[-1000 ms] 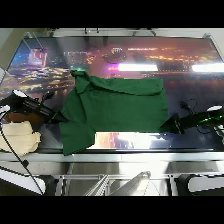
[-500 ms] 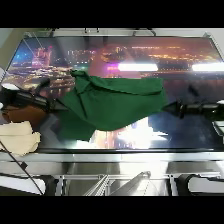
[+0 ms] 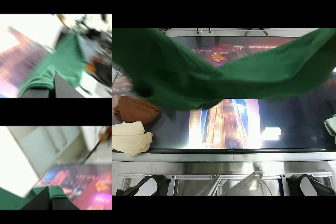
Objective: Fold the shirts.
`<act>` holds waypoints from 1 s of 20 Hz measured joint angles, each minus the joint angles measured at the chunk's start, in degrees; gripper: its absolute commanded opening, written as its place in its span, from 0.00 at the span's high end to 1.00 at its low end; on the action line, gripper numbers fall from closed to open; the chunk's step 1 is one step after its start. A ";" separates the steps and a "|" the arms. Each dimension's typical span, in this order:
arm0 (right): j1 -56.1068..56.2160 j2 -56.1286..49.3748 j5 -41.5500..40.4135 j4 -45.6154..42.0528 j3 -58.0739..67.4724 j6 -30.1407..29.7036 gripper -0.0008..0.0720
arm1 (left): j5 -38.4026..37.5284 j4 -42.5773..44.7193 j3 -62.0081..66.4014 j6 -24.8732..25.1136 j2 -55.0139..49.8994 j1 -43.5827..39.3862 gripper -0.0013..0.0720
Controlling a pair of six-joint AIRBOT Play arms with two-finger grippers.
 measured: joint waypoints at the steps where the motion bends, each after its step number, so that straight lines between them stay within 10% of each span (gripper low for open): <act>1: -1.66 1.97 -1.38 -0.61 1.51 0.76 0.97 | 0.48 -1.75 2.25 -1.51 1.46 4.02 0.94; 7: -7.61 3.43 -4.66 -1.64 7.54 2.25 0.97 | 2.27 -9.73 3.06 -4.79 4.87 19.78 0.94; 20: 13.70 -37.75 -10.10 -15.82 5.49 -2.03 0.97 | 7.78 26.03 2.32 -2.01 -38.51 -13.99 0.95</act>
